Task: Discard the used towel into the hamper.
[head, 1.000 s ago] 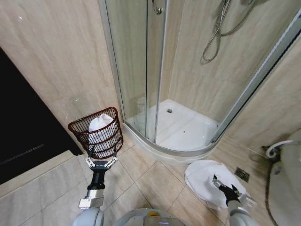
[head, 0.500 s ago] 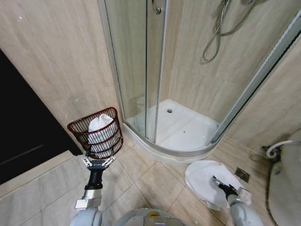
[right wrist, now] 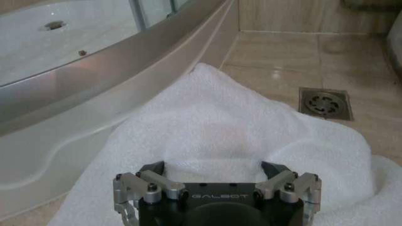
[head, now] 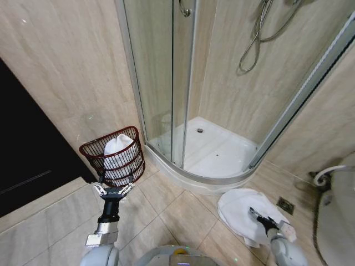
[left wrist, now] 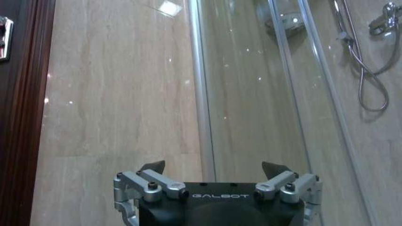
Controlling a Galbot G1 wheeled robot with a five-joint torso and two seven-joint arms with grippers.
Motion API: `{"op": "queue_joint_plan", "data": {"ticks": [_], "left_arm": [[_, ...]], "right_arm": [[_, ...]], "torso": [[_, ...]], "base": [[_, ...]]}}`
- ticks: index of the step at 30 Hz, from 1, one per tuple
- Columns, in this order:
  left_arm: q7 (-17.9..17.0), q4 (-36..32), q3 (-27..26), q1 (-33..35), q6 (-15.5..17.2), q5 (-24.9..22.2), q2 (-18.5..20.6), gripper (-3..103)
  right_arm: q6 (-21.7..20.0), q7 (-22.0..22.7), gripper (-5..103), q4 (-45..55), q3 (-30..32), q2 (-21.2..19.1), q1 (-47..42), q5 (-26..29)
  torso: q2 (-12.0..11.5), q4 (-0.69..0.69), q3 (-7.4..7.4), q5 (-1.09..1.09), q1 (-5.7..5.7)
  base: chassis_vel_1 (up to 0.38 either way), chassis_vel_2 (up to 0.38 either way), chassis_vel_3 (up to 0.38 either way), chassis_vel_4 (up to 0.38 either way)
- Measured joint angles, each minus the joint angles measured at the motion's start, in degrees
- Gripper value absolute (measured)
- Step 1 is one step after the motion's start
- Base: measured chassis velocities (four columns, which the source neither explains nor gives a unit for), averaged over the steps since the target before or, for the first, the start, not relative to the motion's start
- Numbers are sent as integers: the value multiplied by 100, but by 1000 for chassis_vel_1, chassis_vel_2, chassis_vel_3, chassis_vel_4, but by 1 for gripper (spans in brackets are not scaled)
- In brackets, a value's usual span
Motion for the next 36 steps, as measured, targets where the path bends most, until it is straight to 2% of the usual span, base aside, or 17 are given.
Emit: {"op": "queue_joint_plan", "data": {"ticks": [13,16,17,20,21,23,25,27,28,31,32,35,36], "left_arm": [[0,-51,-14,27,13,7,3,100],[0,-64,-18,36,13,8,16,100],[0,-64,-18,36,13,8,16,100],[0,-69,-20,39,13,7,28,100],[0,-69,-20,39,13,7,28,100],[0,-69,-20,34,14,5,31,100],[0,-69,-20,32,15,4,32,100],[0,-69,-20,27,15,0,32,100],[0,-69,-20,27,15,0,32,100],[0,-67,-20,21,16,-14,38,100],[0,-67,-20,21,16,-14,38,100],[0,-68,-24,19,16,-45,52,100],[0,-68,-24,19,16,-45,52,100]], "right_arm": [[232,-423,100,-464,-27,-87,141,-25],[319,-532,89,-549,-27,-96,153,-48],[319,-532,89,-549,-27,-96,153,-48],[362,-589,73,-567,-24,-94,150,-60],[362,-589,73,-567,-24,-94,150,-60],[380,-614,61,-579,-22,-89,151,-66],[390,-621,61,-587,-22,-87,154,-69],[404,-642,50,-600,-20,-84,165,-74],[404,-642,50,-600,-20,-84,165,-74],[414,-666,34,-626,-16,-80,190,-76],[414,-666,34,-626,-16,-80,190,-76],[422,-680,21,-661,-11,-69,205,-75],[422,-680,21,-661,-11,-69,205,-75]], "torso": [[0,0,0,0,0],[0,0,0,0,0],[0,0,0,0,0],[0,0,0,1,0],[0,0,0,1,0],[0,0,0,1,0],[0,0,0,1,0],[0,0,0,1,0],[0,0,0,1,0],[0,0,0,1,0],[0,0,0,1,0],[0,0,0,0,0],[0,0,0,0,0]], "base": [[0,0,0,0],[0,0,0,0],[0,0,0,0],[0,0,0,0],[0,0,0,0],[0,0,0,0],[0,0,0,0],[0,0,0,0],[0,0,0,0],[0,0,0,0],[0,0,0,0],[0,0,0,0],[0,0,0,0]]}}
